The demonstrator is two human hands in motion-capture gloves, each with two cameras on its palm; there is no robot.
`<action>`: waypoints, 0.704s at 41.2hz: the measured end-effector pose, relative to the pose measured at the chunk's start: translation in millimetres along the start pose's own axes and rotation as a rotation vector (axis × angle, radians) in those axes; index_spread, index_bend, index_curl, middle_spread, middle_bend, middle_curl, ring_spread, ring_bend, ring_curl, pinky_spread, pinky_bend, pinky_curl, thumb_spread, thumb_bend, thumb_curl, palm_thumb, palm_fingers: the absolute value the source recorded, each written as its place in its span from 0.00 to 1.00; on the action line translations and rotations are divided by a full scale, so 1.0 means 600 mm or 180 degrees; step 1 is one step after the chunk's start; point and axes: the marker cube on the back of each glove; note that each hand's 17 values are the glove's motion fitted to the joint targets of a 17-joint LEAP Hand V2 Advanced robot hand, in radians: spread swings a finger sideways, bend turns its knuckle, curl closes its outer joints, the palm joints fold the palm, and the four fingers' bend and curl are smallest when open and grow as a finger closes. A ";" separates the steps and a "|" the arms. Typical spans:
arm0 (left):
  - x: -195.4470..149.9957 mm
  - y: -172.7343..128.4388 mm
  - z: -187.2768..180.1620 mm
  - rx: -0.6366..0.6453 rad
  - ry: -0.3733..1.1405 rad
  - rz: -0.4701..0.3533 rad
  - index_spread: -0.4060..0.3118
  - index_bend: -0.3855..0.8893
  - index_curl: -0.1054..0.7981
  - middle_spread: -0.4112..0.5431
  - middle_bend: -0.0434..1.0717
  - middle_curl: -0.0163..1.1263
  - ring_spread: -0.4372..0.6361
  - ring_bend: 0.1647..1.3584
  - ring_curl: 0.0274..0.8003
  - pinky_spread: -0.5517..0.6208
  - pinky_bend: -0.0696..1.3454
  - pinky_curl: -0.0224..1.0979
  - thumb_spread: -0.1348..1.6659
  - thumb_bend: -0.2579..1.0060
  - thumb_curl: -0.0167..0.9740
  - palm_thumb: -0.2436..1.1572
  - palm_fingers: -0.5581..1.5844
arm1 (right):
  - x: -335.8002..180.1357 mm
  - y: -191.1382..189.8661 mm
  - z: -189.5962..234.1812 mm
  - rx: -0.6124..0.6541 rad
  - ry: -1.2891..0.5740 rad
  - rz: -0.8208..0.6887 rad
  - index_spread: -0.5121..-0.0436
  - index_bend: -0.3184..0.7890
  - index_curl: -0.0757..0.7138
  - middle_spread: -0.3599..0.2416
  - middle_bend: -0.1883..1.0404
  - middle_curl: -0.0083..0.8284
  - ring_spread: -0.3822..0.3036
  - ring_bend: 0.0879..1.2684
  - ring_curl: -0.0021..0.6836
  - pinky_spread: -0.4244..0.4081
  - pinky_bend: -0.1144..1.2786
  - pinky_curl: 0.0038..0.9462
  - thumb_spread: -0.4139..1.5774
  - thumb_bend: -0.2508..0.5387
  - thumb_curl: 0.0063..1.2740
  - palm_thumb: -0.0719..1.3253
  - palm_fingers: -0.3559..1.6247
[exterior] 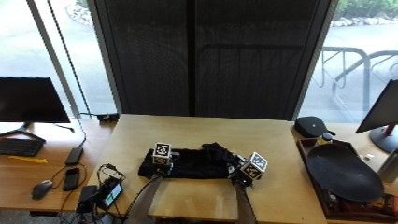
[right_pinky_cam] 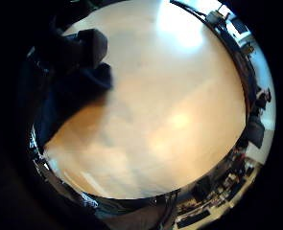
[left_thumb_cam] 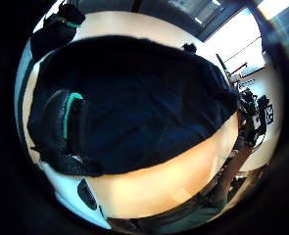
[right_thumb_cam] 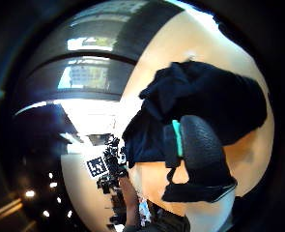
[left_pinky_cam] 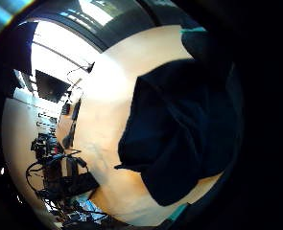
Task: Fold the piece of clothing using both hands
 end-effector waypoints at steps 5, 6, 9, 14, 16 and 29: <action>0.034 0.029 0.058 -0.0808 0.0293 -0.0046 0.32 0.49 0.58 0.30 0.20 0.41 0.40 0.21 0.45 0.66 0.28 0.25 0.85 0.18 0.27 0.56 0.49 | -0.002 0.040 -0.011 -0.0072 0.0151 0.0078 0.53 0.32 0.44 0.62 0.28 0.41 0.64 0.26 0.55 0.68 0.59 0.42 0.82 0.25 0.25 0.50 0.36; 0.040 0.041 0.072 -0.1117 0.0408 -0.0059 0.33 0.48 0.58 0.35 0.12 0.39 0.47 0.18 0.43 0.67 0.31 0.26 0.87 0.17 0.25 0.52 0.43 | 0.003 0.049 -0.012 -0.0185 0.0352 0.0237 0.55 0.29 0.42 0.65 0.33 0.43 0.64 0.30 0.56 0.68 0.57 0.41 0.82 0.25 0.25 0.49 0.38; 0.052 0.061 0.101 -0.1736 0.0766 -0.0078 0.35 0.43 0.57 0.44 0.10 0.36 0.57 0.18 0.44 0.70 0.37 0.29 0.89 0.16 0.21 0.43 0.36 | 0.010 0.058 0.000 -0.0491 0.0725 0.0473 0.60 0.27 0.36 0.69 0.39 0.46 0.61 0.38 0.57 0.68 0.54 0.39 0.82 0.27 0.25 0.47 0.40; 0.053 0.063 0.108 -0.1852 0.0879 -0.0116 0.37 0.42 0.56 0.53 0.13 0.32 0.67 0.20 0.41 0.75 0.39 0.31 0.90 0.15 0.15 0.28 0.30 | 0.003 0.050 0.010 -0.0465 0.0962 0.0590 0.67 0.27 0.30 0.71 0.44 0.49 0.54 0.48 0.61 0.68 0.51 0.38 0.81 0.30 0.25 0.47 0.43; 0.056 0.064 0.108 -0.1850 0.0872 -0.0113 0.38 0.42 0.55 0.54 0.15 0.31 0.70 0.21 0.40 0.77 0.40 0.31 0.90 0.16 0.14 0.24 0.30 | -0.001 0.049 0.009 -0.0456 0.1023 0.0658 0.68 0.29 0.28 0.70 0.46 0.49 0.51 0.50 0.62 0.64 0.51 0.38 0.81 0.32 0.26 0.51 0.45; 0.074 0.061 0.103 -0.1740 0.0805 -0.0246 0.39 0.44 0.55 0.57 0.20 0.31 0.78 0.25 0.39 0.82 0.40 0.31 0.90 0.19 0.12 0.15 0.30 | -0.020 0.004 -0.014 -0.0494 0.0644 0.0782 0.68 0.22 0.12 0.37 0.62 0.58 0.25 0.68 0.71 0.24 0.62 0.40 0.75 0.38 0.30 0.68 0.64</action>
